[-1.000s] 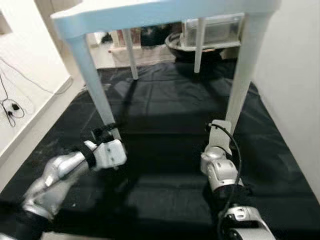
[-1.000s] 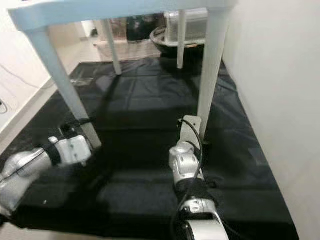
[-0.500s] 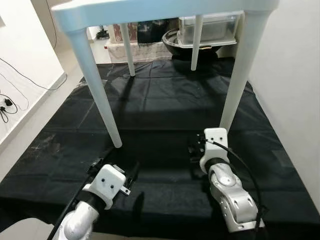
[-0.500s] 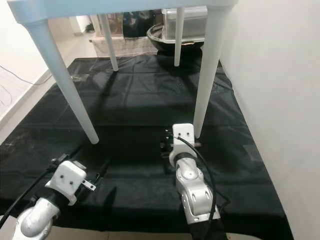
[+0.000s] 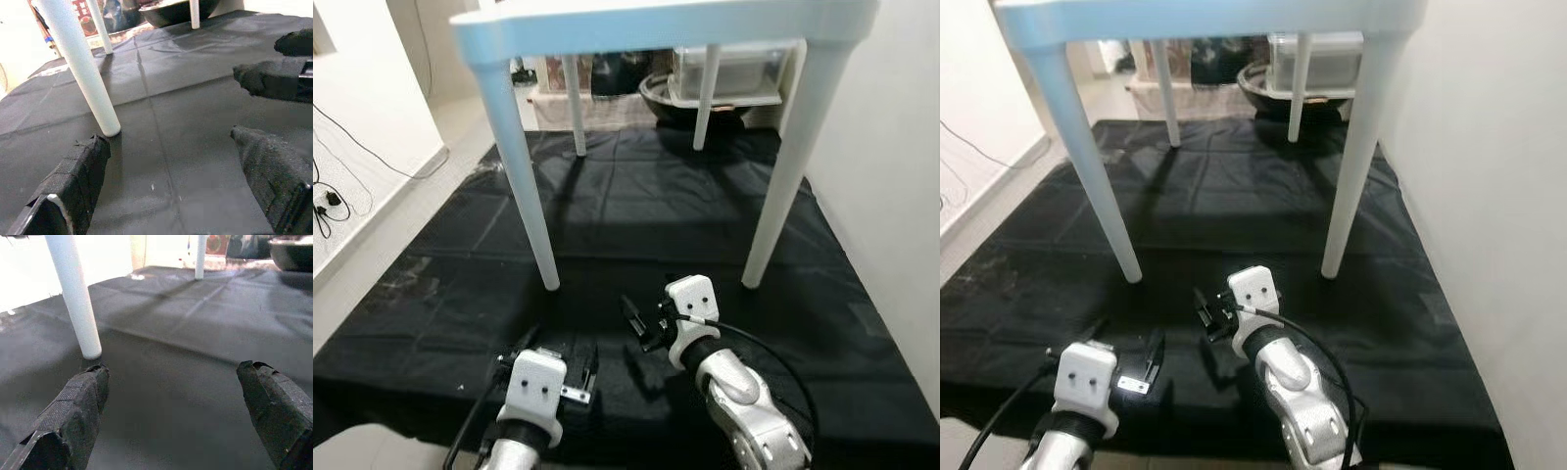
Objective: Building children table
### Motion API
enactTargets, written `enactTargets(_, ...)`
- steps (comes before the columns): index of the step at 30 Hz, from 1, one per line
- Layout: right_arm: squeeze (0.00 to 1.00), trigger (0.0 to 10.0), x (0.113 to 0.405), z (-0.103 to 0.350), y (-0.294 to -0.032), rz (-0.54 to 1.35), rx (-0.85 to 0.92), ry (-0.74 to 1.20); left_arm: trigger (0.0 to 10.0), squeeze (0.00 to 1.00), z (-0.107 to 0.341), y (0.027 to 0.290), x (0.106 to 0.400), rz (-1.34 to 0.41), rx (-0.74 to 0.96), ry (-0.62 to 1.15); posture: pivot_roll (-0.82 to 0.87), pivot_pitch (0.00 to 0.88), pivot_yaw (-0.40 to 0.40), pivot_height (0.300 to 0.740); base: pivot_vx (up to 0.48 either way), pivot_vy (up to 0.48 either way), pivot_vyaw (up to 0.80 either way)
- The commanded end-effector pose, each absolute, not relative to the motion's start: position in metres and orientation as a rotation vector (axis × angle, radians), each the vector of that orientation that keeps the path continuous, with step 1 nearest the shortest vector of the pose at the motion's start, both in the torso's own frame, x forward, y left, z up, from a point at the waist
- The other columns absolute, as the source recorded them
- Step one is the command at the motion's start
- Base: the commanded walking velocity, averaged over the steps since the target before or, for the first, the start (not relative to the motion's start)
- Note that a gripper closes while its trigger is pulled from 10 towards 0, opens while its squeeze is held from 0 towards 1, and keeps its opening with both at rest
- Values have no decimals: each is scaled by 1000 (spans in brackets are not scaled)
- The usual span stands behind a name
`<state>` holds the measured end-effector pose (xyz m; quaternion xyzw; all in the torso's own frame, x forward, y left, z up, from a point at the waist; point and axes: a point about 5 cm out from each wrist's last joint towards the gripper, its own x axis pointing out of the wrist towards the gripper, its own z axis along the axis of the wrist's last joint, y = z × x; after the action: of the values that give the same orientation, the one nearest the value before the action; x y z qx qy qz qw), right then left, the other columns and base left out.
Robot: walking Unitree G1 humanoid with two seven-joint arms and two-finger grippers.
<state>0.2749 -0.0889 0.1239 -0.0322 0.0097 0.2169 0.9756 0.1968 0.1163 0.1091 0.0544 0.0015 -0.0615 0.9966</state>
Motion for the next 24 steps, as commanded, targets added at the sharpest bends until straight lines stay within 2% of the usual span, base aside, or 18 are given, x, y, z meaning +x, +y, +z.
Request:
enactTargets(1, 0, 10000, 274, 122, -88, 448, -71, 11, 10000, 0, 103, 118, 194, -112, 109, 34, -1, 0, 35, 740, -356, 0, 0)
enactTargets(24, 0, 10000, 277, 117, -90, 459, -62, -1, 10000, 0, 104, 115, 197, -104, 115, 27, -8, 0, 40, 740, -363, 0, 0)
